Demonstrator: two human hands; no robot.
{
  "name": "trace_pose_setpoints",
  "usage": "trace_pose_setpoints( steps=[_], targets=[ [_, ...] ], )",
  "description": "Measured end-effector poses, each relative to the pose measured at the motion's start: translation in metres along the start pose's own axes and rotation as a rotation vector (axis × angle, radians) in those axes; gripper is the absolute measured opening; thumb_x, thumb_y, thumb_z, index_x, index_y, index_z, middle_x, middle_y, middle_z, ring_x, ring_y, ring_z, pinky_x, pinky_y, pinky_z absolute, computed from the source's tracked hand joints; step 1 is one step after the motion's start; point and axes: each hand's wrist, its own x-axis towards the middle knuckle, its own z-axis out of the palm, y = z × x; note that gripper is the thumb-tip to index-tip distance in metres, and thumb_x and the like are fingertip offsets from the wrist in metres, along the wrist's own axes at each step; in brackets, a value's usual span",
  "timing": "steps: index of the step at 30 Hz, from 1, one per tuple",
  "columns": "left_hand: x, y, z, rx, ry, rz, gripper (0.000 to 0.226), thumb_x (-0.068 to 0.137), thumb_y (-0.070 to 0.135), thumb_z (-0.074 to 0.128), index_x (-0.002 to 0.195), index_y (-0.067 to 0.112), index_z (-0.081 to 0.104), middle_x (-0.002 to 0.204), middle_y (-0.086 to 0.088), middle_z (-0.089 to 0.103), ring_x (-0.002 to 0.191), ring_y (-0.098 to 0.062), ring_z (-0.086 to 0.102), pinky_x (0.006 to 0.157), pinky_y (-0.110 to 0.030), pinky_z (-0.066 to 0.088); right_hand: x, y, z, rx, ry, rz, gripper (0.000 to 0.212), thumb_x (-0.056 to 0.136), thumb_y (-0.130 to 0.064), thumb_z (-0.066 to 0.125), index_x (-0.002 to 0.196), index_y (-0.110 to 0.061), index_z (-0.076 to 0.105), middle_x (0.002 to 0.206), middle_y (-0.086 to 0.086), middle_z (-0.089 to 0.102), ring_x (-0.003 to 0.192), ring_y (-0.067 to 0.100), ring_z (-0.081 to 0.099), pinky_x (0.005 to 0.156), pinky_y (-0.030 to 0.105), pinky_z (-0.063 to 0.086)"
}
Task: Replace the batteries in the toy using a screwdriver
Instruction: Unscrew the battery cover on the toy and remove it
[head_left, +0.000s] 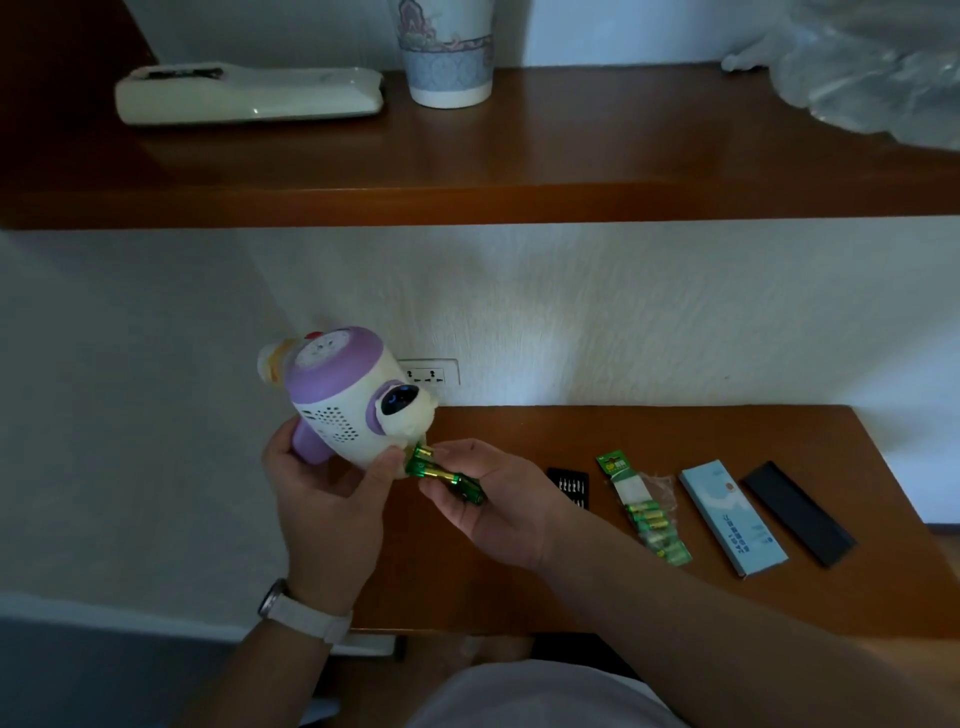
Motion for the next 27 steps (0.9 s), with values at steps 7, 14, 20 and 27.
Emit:
trace_pose_setpoints(
  steps=[7, 14, 20, 27],
  targets=[
    [0.007, -0.031, -0.005, -0.101, -0.035, -0.324, 0.065, 0.078, 0.024, 0.083, 0.132, 0.001, 0.053, 0.125, -0.02, 0.066, 0.112, -0.04, 0.067, 0.086, -0.065, 0.055, 0.006, 0.005, -0.018, -0.101, 0.105, 0.005, 0.012, 0.087, -0.001, 0.068, 0.099, -0.002, 0.069, 0.112, 0.021, 0.062, 0.077, 0.02, 0.068, 0.057, 0.02, 0.056],
    [-0.004, -0.065, -0.009, -0.148, -0.109, -0.691, 0.049, 0.085, 0.025, 0.07, 0.13, 0.01, 0.061, 0.12, -0.012, 0.072, 0.106, -0.031, 0.071, 0.077, -0.047, 0.061, 0.012, 0.009, -0.046, -0.158, 0.218, -0.065, 0.012, 0.089, 0.003, 0.063, 0.101, 0.0, 0.064, 0.106, 0.018, 0.06, 0.077, 0.02, 0.063, 0.057, 0.02, 0.056],
    [-0.008, -0.115, -0.015, -0.138, -0.152, -1.063, 0.062, 0.078, 0.031, 0.077, 0.134, 0.016, 0.053, 0.117, -0.011, 0.071, 0.1, -0.028, 0.072, 0.069, -0.04, 0.06, 0.023, 0.011, -0.072, -0.274, 0.336, -0.047, 0.013, 0.09, 0.0, 0.064, 0.103, -0.001, 0.064, 0.097, 0.016, 0.063, 0.067, 0.017, 0.062, 0.053, 0.019, 0.052],
    [-0.013, -0.136, -0.011, -0.123, -0.197, -1.046, 0.054, 0.083, 0.023, 0.072, 0.133, 0.02, 0.052, 0.125, -0.012, 0.067, 0.108, -0.032, 0.068, 0.077, -0.044, 0.06, 0.025, 0.009, -0.093, -0.332, 0.344, -0.03, 0.011, 0.09, -0.002, 0.064, 0.101, -0.004, 0.065, 0.094, 0.013, 0.063, 0.066, 0.015, 0.062, 0.055, 0.02, 0.052]
  ],
)
